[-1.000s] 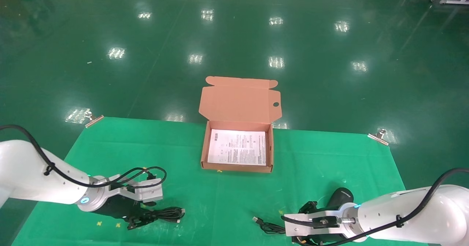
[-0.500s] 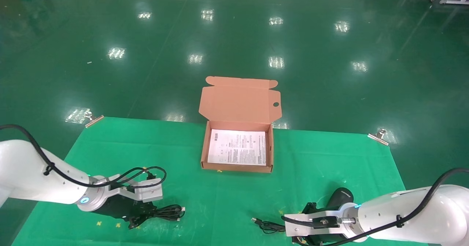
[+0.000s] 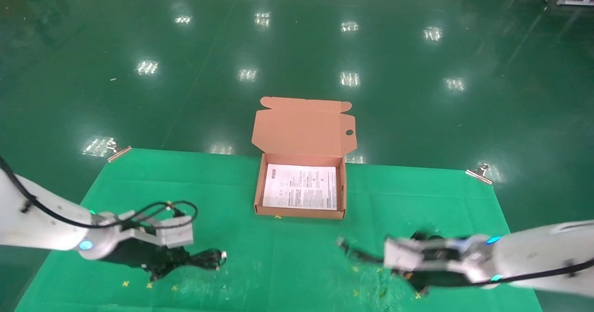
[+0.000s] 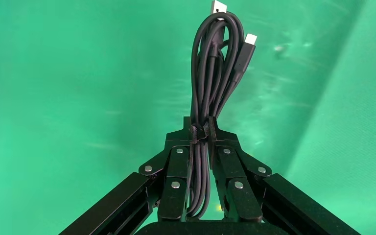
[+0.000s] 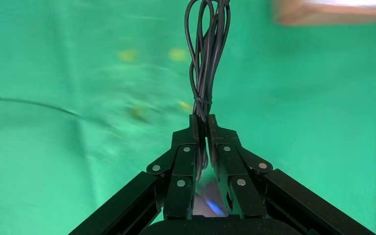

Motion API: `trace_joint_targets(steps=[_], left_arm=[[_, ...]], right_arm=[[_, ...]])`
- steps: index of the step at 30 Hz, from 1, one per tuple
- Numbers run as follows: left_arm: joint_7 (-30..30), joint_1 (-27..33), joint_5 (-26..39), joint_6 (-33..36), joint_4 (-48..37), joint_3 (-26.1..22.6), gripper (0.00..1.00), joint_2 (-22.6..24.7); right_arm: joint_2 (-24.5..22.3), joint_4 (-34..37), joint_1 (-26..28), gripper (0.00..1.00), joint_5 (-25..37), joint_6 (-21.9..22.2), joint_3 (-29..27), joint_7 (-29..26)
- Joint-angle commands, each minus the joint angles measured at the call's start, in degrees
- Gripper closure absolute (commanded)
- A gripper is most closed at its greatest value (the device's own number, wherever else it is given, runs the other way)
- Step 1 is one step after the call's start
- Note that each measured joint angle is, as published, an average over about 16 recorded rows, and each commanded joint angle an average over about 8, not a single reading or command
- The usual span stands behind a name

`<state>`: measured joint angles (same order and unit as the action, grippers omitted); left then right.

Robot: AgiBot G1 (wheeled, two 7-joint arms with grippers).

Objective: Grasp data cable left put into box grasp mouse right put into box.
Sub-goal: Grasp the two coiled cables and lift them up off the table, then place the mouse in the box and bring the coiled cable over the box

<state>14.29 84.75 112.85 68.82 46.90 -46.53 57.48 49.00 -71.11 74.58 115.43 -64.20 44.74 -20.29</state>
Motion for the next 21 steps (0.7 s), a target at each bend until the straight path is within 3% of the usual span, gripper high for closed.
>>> trace_joint_targets(steps=[1,11,21], left_arm=[[0.28,0.61,0.12,0.27,1.99,0.24,1.0,-1.17],[3.67,7.5,7.02,-3.29,13.89,1.09,1.0,-2.59],[4.6,13.66,14.25,-10.23,15.36,1.47,1.0,2.41]], right_arm=[[-2.21,-2.79,0.5,1.0,-0.23,-0.64,-1.07,-2.41],[-4.31,-5.56,9.73,1.0,2.28,0.9,-5.88,-7.02],[4.95,-2.7,19.19,1.0,2.06,6.76,-8.21,-6.26]])
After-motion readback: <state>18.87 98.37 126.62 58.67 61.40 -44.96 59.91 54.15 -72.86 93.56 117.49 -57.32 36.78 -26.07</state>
